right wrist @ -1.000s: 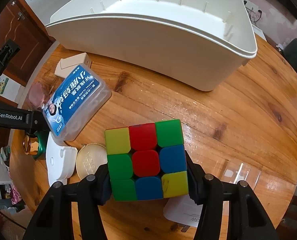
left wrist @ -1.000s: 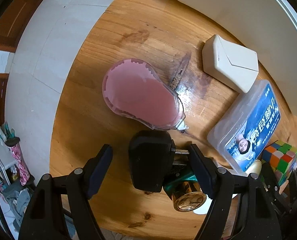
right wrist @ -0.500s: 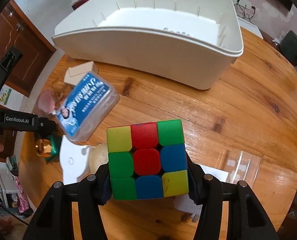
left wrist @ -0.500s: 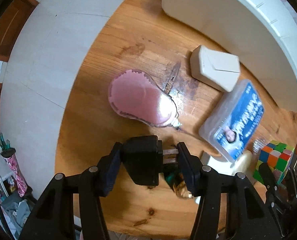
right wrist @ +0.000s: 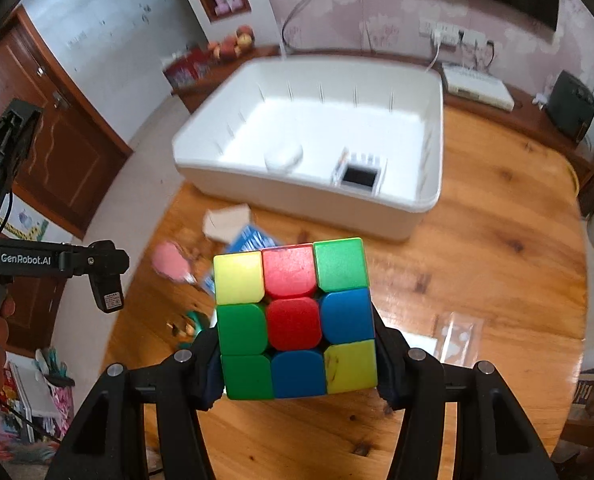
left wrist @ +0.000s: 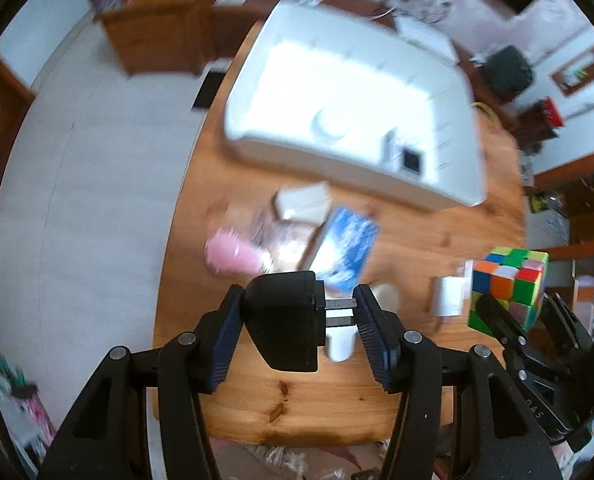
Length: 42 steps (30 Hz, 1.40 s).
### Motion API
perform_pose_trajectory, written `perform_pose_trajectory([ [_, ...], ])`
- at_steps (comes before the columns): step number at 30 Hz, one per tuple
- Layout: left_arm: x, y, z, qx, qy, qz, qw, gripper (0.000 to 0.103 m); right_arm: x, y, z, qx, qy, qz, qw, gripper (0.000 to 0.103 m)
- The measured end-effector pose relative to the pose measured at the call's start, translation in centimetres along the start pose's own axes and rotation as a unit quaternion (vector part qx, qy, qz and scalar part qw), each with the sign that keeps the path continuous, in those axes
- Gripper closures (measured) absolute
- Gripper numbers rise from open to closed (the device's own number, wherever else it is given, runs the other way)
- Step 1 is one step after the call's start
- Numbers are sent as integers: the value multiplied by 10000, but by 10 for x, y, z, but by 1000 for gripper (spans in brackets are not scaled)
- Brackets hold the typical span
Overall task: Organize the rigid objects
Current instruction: 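Carry plug and Rubik's cube into the white bin and open both tools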
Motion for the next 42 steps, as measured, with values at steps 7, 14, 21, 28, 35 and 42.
perform_pose_trajectory([
  [7, -60, 81, -27, 214, -714, -769, 9943, 45, -60, 68, 9, 234, 19, -735, 9970, 44],
  [14, -118, 115, -47, 188, -1214, -1192, 9852, 44, -137, 112, 21, 651, 36, -1357, 9886, 44],
  [21, -174, 104, -36, -73, -1396, -1440, 9797, 44, -198, 111, 32, 852, -103, -1672, 9822, 44],
  [28, -208, 21, -12, -450, -1489, -957, 9832, 44, -211, 23, 16, 1002, -438, -1116, 9877, 44],
  [35, -206, -70, 9, -646, -1455, -141, 9871, 44, -170, -83, -1, 1054, -782, -104, 9913, 44],
  [42, -192, -124, 26, -844, -1547, 290, 9839, 44, -129, -150, 3, 1008, -945, 659, 9882, 44],
])
Point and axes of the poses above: each gripper's, at about its wrist camera, not at the fingertips, and y roughly against the way its jaws point, z to its left, x to its underside, the point moved 9 cm from there along -y, roughly the way its jaws point
